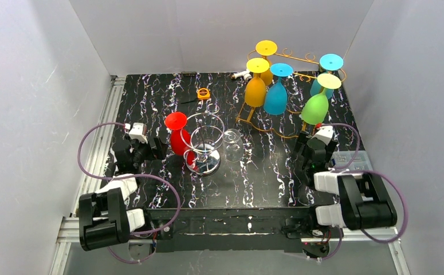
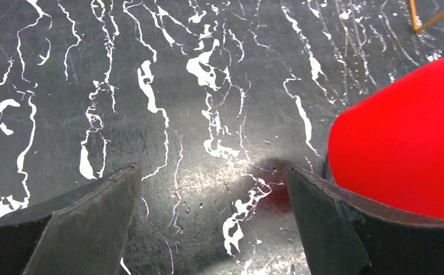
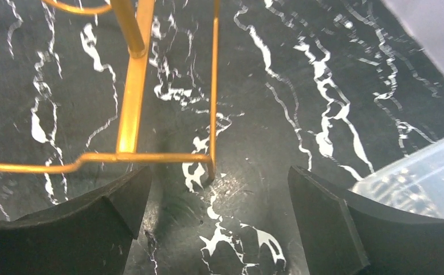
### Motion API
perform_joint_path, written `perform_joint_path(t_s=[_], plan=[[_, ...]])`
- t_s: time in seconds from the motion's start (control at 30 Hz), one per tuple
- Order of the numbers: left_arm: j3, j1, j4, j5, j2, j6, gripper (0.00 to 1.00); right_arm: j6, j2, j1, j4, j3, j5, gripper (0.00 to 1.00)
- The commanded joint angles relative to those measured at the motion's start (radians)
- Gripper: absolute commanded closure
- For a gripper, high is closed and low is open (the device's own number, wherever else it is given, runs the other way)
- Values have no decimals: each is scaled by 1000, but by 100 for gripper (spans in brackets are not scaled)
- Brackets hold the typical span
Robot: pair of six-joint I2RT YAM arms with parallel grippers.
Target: Place the wine glass upside down on the wine glass rack
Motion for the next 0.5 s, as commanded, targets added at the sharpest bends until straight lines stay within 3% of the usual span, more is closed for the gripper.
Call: perform_joint_path(t_s=[0.0,0.1,0.23,0.47], plan=[[-50,-24,278,-98,72,-37,2,-59,134,-7,213,42,-41,2],[-42,-36,315,-135,109,-41,2,-75,158,-7,194,69,-43,2],[-71,-51,489,-169,225,-45,2,-103,168,-8,233,63,-63,2],[-87,-62,626,-169,333,-39,2,-132,324,-6,589,-42,-62,2]])
